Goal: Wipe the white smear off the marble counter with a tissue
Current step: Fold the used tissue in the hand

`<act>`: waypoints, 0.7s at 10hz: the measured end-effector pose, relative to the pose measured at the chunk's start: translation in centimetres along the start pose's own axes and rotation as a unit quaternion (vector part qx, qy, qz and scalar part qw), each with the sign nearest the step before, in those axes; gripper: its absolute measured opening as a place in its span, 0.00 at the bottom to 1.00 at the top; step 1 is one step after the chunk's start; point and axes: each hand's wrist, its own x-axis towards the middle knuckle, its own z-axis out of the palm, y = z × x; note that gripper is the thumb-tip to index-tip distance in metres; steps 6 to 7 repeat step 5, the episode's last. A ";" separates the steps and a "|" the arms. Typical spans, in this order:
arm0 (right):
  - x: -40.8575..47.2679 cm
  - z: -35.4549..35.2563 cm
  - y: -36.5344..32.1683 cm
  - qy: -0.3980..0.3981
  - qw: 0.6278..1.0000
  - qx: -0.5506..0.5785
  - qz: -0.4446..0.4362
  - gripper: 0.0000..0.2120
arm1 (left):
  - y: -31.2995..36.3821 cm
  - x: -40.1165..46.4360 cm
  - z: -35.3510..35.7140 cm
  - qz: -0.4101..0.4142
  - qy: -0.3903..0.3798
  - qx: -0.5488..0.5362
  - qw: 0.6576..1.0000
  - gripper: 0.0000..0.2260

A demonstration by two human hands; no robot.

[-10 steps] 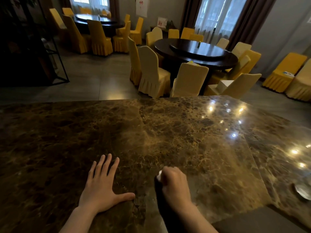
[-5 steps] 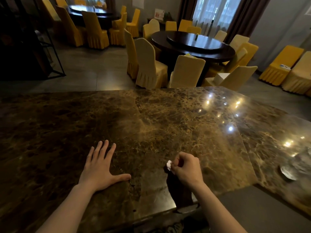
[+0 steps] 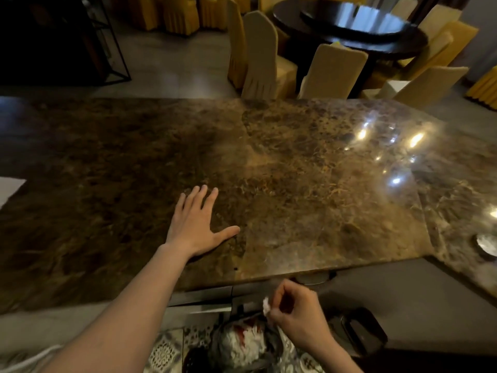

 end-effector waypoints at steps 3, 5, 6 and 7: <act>0.2 5.1 7.5 -0.048 0.988 -0.109 0.099 0.04 | 1.6 -2.0 1.4 0.000 0.008 0.001 1.000 0.49; 0.2 4.5 9.4 0.009 0.990 -0.095 0.108 0.09 | 1.4 -2.1 1.2 -0.002 0.006 -0.012 1.000 0.48; 0.2 4.5 9.4 0.009 0.990 -0.095 0.108 0.09 | 1.4 -2.1 1.2 -0.002 0.006 -0.012 1.000 0.48; 0.2 4.5 9.4 0.009 0.990 -0.095 0.108 0.09 | 1.4 -2.1 1.2 -0.002 0.006 -0.012 1.000 0.48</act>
